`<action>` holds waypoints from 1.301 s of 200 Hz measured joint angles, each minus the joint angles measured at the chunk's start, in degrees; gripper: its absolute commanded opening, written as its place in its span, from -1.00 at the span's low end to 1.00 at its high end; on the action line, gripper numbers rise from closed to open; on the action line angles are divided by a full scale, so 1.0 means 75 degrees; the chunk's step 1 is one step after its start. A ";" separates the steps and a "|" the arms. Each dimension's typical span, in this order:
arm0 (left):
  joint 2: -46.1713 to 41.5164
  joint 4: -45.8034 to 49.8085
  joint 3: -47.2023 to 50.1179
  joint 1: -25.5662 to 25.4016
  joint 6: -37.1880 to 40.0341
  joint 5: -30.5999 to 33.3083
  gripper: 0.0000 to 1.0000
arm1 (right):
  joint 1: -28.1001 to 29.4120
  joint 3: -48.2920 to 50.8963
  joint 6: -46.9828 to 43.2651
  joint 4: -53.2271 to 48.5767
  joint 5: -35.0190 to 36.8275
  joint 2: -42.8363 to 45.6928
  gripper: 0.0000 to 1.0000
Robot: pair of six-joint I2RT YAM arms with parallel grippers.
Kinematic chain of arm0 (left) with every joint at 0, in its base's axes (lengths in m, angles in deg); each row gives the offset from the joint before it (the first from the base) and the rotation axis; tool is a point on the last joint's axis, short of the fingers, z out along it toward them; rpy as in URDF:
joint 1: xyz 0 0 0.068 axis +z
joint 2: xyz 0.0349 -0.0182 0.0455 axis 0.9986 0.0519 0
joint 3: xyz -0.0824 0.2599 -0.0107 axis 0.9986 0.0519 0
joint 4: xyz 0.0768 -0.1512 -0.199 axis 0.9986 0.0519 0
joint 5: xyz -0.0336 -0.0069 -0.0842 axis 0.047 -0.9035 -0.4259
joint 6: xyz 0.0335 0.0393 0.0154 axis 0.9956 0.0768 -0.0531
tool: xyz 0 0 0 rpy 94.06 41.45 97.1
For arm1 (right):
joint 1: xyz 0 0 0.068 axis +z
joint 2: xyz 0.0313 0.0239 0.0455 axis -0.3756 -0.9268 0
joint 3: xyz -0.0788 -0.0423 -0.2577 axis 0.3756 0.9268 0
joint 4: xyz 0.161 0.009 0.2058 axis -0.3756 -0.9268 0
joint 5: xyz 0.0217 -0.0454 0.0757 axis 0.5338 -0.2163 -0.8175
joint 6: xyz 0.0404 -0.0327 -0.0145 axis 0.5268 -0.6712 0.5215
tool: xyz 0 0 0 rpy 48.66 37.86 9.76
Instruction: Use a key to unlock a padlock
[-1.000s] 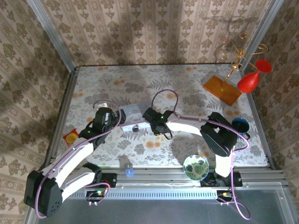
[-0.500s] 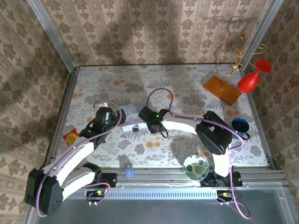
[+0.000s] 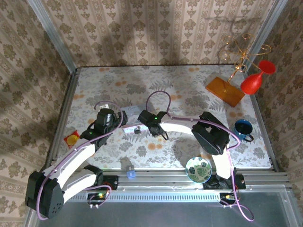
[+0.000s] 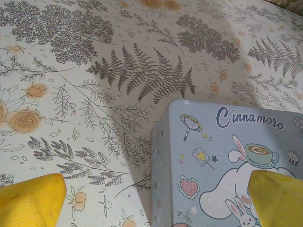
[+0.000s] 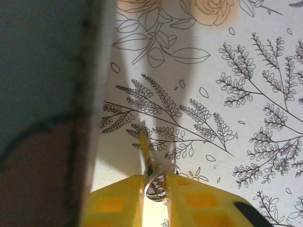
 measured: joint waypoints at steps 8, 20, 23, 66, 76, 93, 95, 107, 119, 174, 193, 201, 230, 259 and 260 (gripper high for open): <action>0.0006 -0.0009 0.0000 0.0000 0.0000 0.0000 1.00 | 0.0000 0.0003 0.0000 0.0000 0.0035 0.0000 -0.72; 0.0032 -0.0035 0.0000 0.0006 0.0000 0.0000 1.00 | 0.0000 0.0017 0.0003 0.0009 0.0099 0.0006 -0.80; 0.0038 -0.0038 0.0000 0.0006 -0.0003 -0.0006 1.00 | 0.0000 0.0026 0.0000 0.0009 0.0114 0.0006 -0.82; 0.0058 -0.0035 0.0000 0.0006 0.0000 -0.0052 1.00 | 0.0000 0.0187 0.0023 0.0003 0.0286 0.0309 -1.00; 0.0058 -0.0035 0.0000 0.0006 0.0000 -0.0055 1.00 | 0.0000 0.0224 0.0020 0.0009 0.0289 0.0405 -1.00; 0.0055 -0.0035 0.0000 0.0006 0.0000 -0.0058 1.00 | 0.0000 0.0294 0.0020 0.0009 0.0286 0.0609 -1.00; 0.0055 -0.0035 0.0000 0.0009 0.0000 -0.0058 1.00 | 0.0000 0.0306 0.0020 0.0012 0.0283 0.0632 -1.00; 0.0055 -0.0035 0.0000 0.0009 0.0000 -0.0082 1.00 | 0.0000 0.0373 0.0020 0.0015 0.0277 0.0810 -1.00; 0.0055 -0.0035 0.0000 0.0006 0.0000 -0.0125 1.00 | -0.0003 0.0472 0.0015 0.0050 0.0242 0.1014 -1.00; 0.0055 -0.0020 -0.0058 0.0009 0.0052 -0.0615 0.92 | -0.0297 0.1565 -0.0169 0.1008 -0.0883 0.2358 -1.00; 0.0055 0.0000 -0.0259 0.0009 0.0058 -0.0985 0.83 | -0.0414 0.2349 -0.0423 0.1737 -0.1320 0.3142 -1.00; 0.0055 0.0000 -0.0385 0.0009 0.0041 -0.1174 0.76 | -0.0452 0.2646 -0.0533 0.2017 -0.1431 0.3480 -1.00; 0.0038 -0.0061 -0.0854 0.0006 -0.0119 -0.1842 0.53 | -0.0475 0.3509 -0.1011 0.3104 -0.1617 0.4610 -1.00; 0.0038 -0.0236 -0.1218 -0.0076 -0.0437 -0.2518 0.36 | -0.0466 0.4004 -0.1434 0.4080 -0.1419 0.5380 -1.00; 0.0041 -0.0245 -0.1227 -0.0082 -0.0449 -0.2530 0.36 | -0.0463 0.4016 -0.1457 0.4121 -0.1399 0.5400 -1.00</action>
